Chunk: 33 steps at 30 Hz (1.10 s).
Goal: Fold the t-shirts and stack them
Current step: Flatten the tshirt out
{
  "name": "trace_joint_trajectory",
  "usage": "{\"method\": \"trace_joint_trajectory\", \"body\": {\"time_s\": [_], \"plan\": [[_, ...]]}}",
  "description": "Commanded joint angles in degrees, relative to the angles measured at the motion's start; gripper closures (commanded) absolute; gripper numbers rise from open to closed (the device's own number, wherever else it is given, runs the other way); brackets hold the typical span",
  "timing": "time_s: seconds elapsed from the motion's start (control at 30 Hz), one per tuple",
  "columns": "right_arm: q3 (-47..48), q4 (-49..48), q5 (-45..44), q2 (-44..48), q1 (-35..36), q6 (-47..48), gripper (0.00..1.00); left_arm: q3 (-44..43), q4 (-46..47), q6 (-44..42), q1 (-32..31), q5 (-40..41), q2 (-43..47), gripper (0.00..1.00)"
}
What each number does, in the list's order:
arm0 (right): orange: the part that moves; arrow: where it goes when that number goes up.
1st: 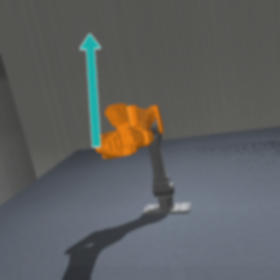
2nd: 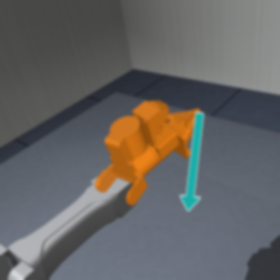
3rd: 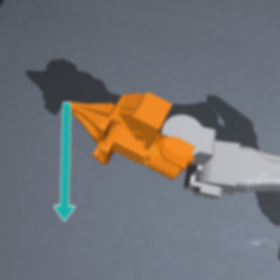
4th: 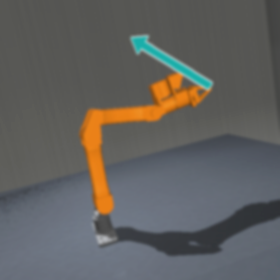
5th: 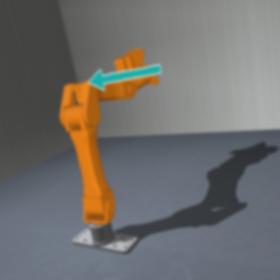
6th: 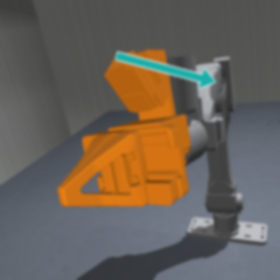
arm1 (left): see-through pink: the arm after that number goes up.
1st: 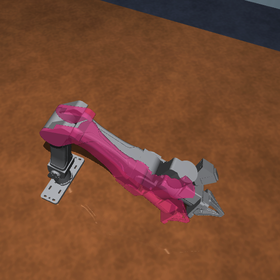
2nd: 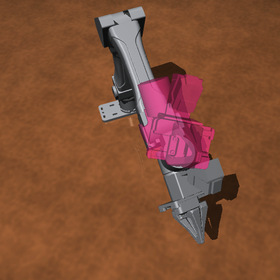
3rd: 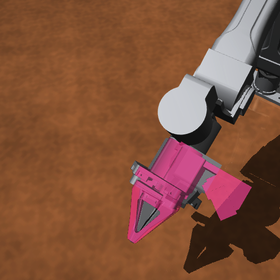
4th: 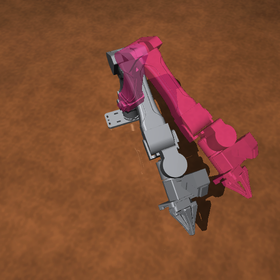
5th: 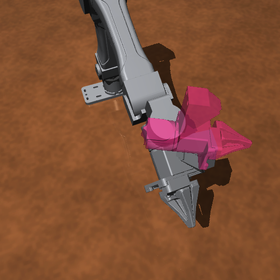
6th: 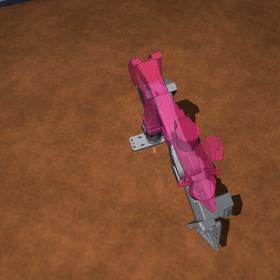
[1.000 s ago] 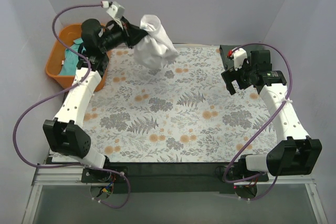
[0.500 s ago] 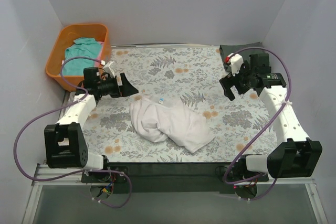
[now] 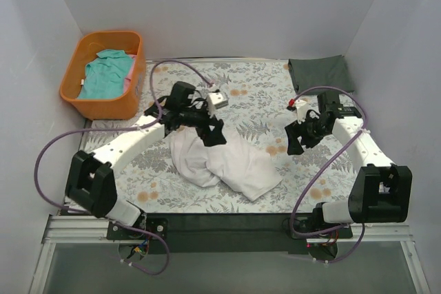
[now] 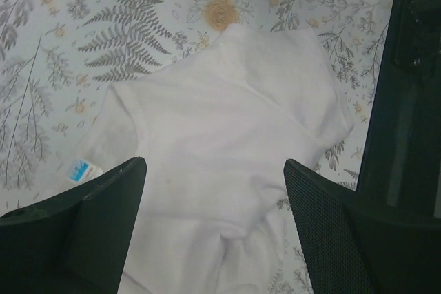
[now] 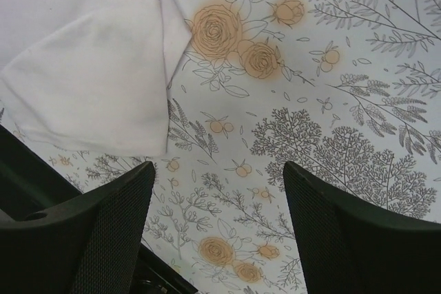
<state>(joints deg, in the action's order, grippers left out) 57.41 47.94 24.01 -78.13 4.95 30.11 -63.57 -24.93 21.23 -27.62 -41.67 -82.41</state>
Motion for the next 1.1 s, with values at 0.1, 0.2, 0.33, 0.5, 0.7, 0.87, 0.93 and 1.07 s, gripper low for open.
{"method": "trace_joint_trajectory", "body": {"time_s": [0.1,0.2,0.33,0.5,0.7,0.87,0.93,1.07], "plan": [[1.3,2.6,3.5,-0.1,-7.4,-0.5,0.36,-10.9,-0.2,-7.7,-9.9,7.8,-15.5,0.31],[0.1,3.4,3.8,0.3,-9.0,-0.5,0.39,-17.3,0.0,-7.1,-11.9,10.3,-23.0,0.40],[-0.7,3.9,5.0,-0.4,-13.5,-0.8,0.42,-20.6,-0.2,-9.7,-17.6,11.6,-27.4,0.43],[0.4,4.8,5.6,-3.6,-17.3,-0.3,0.43,-21.4,0.8,-12.8,-22.2,10.9,-30.3,0.43],[2.8,6.7,6.0,-6.4,-19.3,0.3,0.45,-21.7,0.2,-14.9,-27.1,7.0,-29.5,0.46],[3.5,7.1,7.3,-7.8,-21.3,0.0,0.46,-18.0,3.8,-15.3,-31.9,5.9,-28.9,0.39],[3.9,7.8,8.3,-8.6,-23.0,-0.1,0.46,-14.6,8.9,-16.2,-32.7,4.4,-28.4,0.39],[5.0,9.4,8.7,-9.1,-25.3,1.2,0.47,-13.3,16.6,-15.8,-33.8,5.2,-29.5,0.38]]}}
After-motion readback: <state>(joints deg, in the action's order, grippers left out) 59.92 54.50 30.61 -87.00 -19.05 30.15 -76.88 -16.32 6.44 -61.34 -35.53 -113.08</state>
